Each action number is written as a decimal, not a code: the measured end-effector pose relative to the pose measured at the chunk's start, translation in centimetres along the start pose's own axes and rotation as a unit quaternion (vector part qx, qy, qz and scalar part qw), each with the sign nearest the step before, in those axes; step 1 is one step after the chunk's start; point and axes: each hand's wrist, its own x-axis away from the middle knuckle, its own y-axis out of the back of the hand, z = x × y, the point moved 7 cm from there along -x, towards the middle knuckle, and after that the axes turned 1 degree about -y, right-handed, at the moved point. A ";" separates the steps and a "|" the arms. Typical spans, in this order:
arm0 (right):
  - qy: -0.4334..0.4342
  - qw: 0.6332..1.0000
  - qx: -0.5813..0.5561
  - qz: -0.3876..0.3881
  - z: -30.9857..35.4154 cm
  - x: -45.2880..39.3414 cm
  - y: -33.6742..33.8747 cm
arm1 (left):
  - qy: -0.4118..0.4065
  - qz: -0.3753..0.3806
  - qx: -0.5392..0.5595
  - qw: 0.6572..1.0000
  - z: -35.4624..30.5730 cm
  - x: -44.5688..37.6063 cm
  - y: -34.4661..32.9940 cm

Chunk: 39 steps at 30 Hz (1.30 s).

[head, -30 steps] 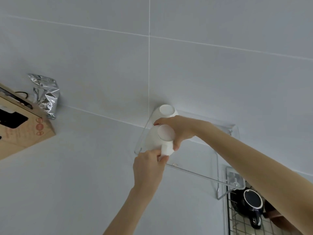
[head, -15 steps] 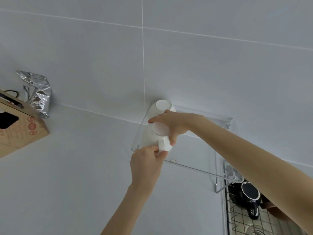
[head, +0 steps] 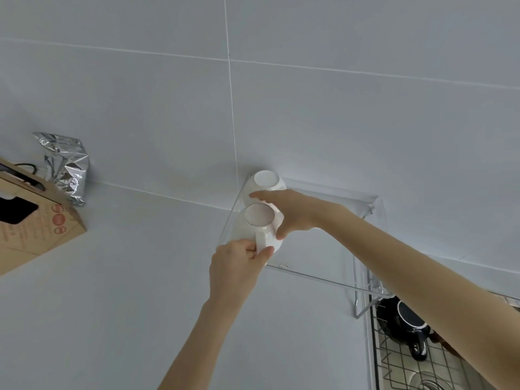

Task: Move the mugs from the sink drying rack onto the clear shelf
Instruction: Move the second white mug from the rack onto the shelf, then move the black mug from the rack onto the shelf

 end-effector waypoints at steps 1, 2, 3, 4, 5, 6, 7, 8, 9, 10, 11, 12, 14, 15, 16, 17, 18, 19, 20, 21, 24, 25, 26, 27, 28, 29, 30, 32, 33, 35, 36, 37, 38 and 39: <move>0.000 0.999 -0.025 -0.028 -0.4 0.8 0.7 | 0.003 -0.008 0.002 1.000 0.0 0.0 0.5; 0.001 0.997 -0.049 -0.061 -0.9 2.0 1.8 | 0.001 -0.024 0.002 1.000 -0.2 0.0 1.2; -0.001 0.993 -0.073 -0.092 -1.6 3.3 3.0 | -0.007 -0.046 -0.002 0.999 -0.7 0.1 1.8; -0.007 0.988 -0.098 -0.119 -2.4 5.0 4.2 | -0.024 -0.064 -0.011 0.998 -1.4 0.1 2.3; -0.020 0.982 -0.124 -0.143 -3.4 7.0 5.3 | -0.049 -0.078 -0.016 0.996 -2.6 0.4 2.5; -0.033 0.974 -0.152 -0.164 -4.5 8.8 6.1 | -0.076 -0.088 -0.013 0.993 -3.7 0.6 2.3; -0.047 0.965 -0.180 -0.183 -5.8 10.8 6.5 | -0.105 -0.088 -0.007 0.991 -5.0 1.2 1.8; -0.064 0.956 -0.206 -0.199 -7.1 12.7 6.4 | -0.136 -0.077 0.003 0.988 -6.2 2.2 0.8; -0.082 0.947 -0.228 -0.212 -8.5 14.5 6.0 | -0.167 -0.054 0.014 0.984 -7.3 3.3 -0.6; -0.100 0.938 -0.245 -0.222 -10.0 16.3 5.3 | -0.193 -0.022 0.029 0.981 -8.4 4.6 -2.3; -0.121 0.930 -0.261 -0.228 -11.6 18.0 4.3 | -0.212 0.011 0.048 0.976 -9.3 6.0 -4.1; -0.142 0.921 -0.282 -0.230 -13.1 19.1 3.3 | -0.226 0.042 0.067 0.971 -9.9 7.1 -5.6; -0.192 0.885 -0.350 -0.238 -16.5 21.7 0.7 | -0.241 0.106 0.101 0.960 -11.3 9.4 -8.9; -0.218 0.863 -0.384 -0.246 -18.1 22.9 -0.9 | -0.244 0.140 0.108 0.954 -11.9 10.2 -10.7; -0.242 0.842 -0.411 -0.253 -19.5 24.0 -2.7 | -0.246 0.176 0.105 0.947 -12.2 11.0 -12.6; -0.269 0.824 -0.426 -0.259 -21.1 25.6 -4.7 | -0.246 0.213 0.096 0.941 -12.7 11.8 -15.0; -0.291 0.812 -0.433 -0.262 -22.3 26.6 -6.7 | -0.241 0.243 0.079 0.936 -12.6 12.2 -17.0; -0.313 0.801 -0.438 -0.263 -23.2 27.4 -8.7 | -0.234 0.270 0.057 0.932 -12.3 12.4 -18.9; -0.333 0.789 -0.444 -0.264 -24.1 28.2 -10.6 | -0.226 0.299 0.028 0.927 -11.9 12.5 -20.9; -0.352 0.775 -0.453 -0.265 -24.9 28.8 -12.3 | -0.220 0.329 -0.013 0.918 -11.4 12.6 -23.1; -0.400 0.753 -0.456 -0.256 -27.2 29.9 -16.9 | -0.212 0.384 -0.131 0.889 -10.1 12.2 -28.5; -0.408 0.754 -0.451 -0.248 -27.3 29.9 -18.0 | -0.210 0.390 -0.150 0.884 -9.7 12.0 -29.6; -0.413 0.753 -0.451 -0.245 -27.7 29.8 -18.9 | -0.205 0.395 -0.162 0.881 -9.4 11.7 -30.8; -0.415 0.749 -0.454 -0.245 -27.9 29.6 -19.5 | -0.202 0.398 -0.168 0.879 -9.3 11.4 -31.9; -0.416 0.744 -0.460 -0.249 -28.3 29.3 -20.0 | -0.203 0.401 -0.175 0.876 -9.1 11.0 -32.9; -0.419 0.737 -0.467 -0.252 -28.6 28.9 -20.4 | -0.209 0.400 -0.185 0.873 -9.0 10.6 -33.8; -0.418 0.732 -0.473 -0.255 -28.8 28.5 -20.7 | -0.214 0.398 -0.199 0.870 -8.9 10.1 -34.6; -0.417 0.727 -0.481 -0.258 -29.4 27.4 -21.2 | -0.222 0.396 -0.229 0.861 -8.7 9.0 -36.0; -0.417 0.727 -0.480 -0.258 -29.7 27.0 -21.4 | -0.224 0.398 -0.240 0.856 -8.7 8.5 -36.7; -0.420 0.721 -0.484 -0.265 -30.2 26.3 -21.9 | -0.225 0.412 -0.256 0.845 -8.5 7.8 -37.8; -0.424 0.714 -0.486 -0.271 -30.5 26.1 -22.2 | -0.225 0.422 -0.264 0.838 -8.4 7.7 -38.3; -0.430 0.710 -0.485 -0.276 -30.6 26.0 -22.3 | -0.224 0.431 -0.270 0.832 -8.3 7.6 -38.7; -0.433 0.709 -0.481 -0.279 -30.7 25.9 -22.4 | -0.222 0.438 -0.272 0.827 -8.2 7.5 -38.9; -0.435 0.711 -0.477 -0.278 -30.7 25.7 -22.5 | -0.220 0.443 -0.273 0.825 -8.2 7.4 -39.1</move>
